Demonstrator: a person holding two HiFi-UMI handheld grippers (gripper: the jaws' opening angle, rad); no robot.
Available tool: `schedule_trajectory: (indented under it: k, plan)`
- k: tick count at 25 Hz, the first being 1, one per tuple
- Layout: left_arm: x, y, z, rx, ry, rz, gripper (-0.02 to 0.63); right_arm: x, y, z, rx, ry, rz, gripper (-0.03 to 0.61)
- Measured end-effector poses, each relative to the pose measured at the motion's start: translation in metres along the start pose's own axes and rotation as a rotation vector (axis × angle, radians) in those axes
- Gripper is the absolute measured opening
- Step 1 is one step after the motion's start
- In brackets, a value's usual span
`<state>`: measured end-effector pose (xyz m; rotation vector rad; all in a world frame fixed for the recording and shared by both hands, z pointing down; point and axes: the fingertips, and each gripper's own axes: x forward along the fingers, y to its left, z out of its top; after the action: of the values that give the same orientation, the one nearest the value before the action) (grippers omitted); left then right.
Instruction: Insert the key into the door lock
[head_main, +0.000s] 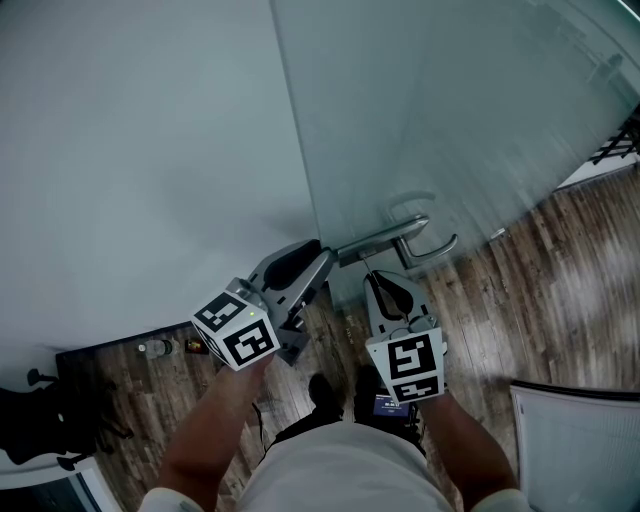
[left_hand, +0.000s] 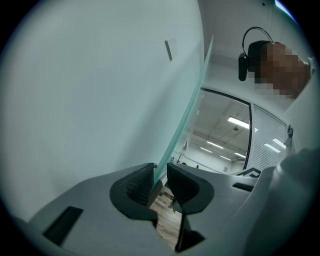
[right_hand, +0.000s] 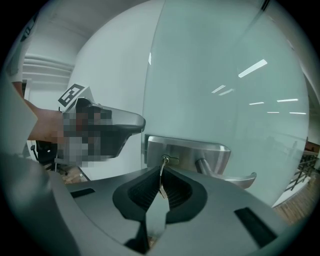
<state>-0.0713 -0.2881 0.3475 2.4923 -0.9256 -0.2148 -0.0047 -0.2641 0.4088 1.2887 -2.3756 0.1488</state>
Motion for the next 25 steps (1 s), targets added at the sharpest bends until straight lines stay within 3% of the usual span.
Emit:
schedule_trajectory:
  k: [6, 25]
  plan:
    - [0.000, 0.000, -0.001, -0.008, 0.000, -0.007, 0.091, 0.011, -0.002, 0.006, 0.046, -0.006, 0.009, 0.028]
    - [0.000, -0.001, 0.000, -0.021, -0.013, -0.017, 0.091, 0.015, -0.002, 0.009, 0.035, -0.013, 0.010, 0.028]
